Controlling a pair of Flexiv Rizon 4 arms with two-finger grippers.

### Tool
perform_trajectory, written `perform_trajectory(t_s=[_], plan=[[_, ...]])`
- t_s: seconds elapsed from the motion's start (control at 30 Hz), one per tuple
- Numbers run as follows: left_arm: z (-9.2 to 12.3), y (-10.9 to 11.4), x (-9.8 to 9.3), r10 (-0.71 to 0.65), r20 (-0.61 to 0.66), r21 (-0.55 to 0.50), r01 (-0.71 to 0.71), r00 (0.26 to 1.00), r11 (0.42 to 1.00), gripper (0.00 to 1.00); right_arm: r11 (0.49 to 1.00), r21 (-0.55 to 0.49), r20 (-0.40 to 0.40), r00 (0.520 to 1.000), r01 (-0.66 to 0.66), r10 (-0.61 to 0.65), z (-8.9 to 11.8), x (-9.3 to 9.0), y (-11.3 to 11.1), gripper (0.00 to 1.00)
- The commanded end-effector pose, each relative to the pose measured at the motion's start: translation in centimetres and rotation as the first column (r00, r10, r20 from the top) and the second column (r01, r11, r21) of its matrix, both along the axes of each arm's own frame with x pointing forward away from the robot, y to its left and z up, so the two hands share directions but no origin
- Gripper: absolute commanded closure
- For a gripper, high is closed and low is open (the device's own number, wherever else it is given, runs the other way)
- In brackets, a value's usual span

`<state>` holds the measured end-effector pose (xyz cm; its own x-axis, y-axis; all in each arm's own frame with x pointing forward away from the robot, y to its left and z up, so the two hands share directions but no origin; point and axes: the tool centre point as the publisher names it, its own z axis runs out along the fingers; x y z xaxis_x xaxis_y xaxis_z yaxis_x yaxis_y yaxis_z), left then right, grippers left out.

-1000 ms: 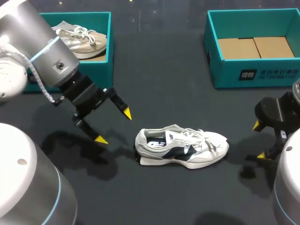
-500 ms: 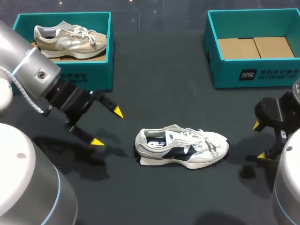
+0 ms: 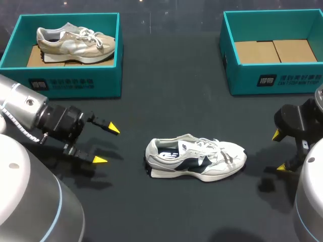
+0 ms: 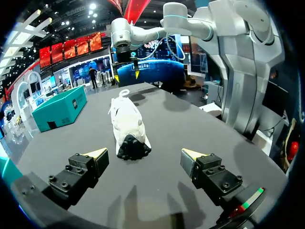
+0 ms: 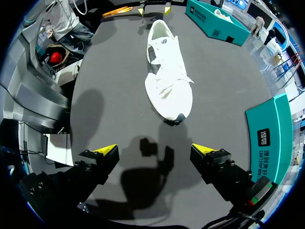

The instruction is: Take the shoe out of the shoebox, open the shoe tongue, remove and reinsert the insole, then place the shoe into the shoebox

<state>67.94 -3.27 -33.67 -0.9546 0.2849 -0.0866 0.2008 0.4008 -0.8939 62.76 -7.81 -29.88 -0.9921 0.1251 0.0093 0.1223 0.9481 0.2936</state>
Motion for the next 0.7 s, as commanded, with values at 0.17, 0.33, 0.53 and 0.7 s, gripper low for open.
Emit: perform_trajectory(t_s=[0.17,0.33,0.53,0.7], plan=[[-2.2,2.5,-0.3,0.073,-0.065,-0.092,-0.079,0.995,0.993,0.00,1.000,-0.001,0.004,1.000,0.000,0.000,0.0,-0.3,-0.1,0.00],[-2.2,4.0,-0.7,0.117,-0.066,-0.130,-0.125,0.991,0.984,0.00,1.000,-0.001,0.004,1.000,0.000,0.000,0.0,-0.3,-0.1,0.00],[-3.2,4.7,-0.7,0.152,-0.091,-0.123,-0.162,0.984,0.979,0.00,1.000,-0.001,0.004,1.000,0.000,0.000,0.0,-0.3,-0.1,0.00],[-3.9,4.7,-0.8,0.174,-0.105,-0.109,-0.185,0.979,0.977,0.00,1.000,-0.001,0.004,1.000,0.000,0.000,0.0,-0.3,-0.1,0.00]])
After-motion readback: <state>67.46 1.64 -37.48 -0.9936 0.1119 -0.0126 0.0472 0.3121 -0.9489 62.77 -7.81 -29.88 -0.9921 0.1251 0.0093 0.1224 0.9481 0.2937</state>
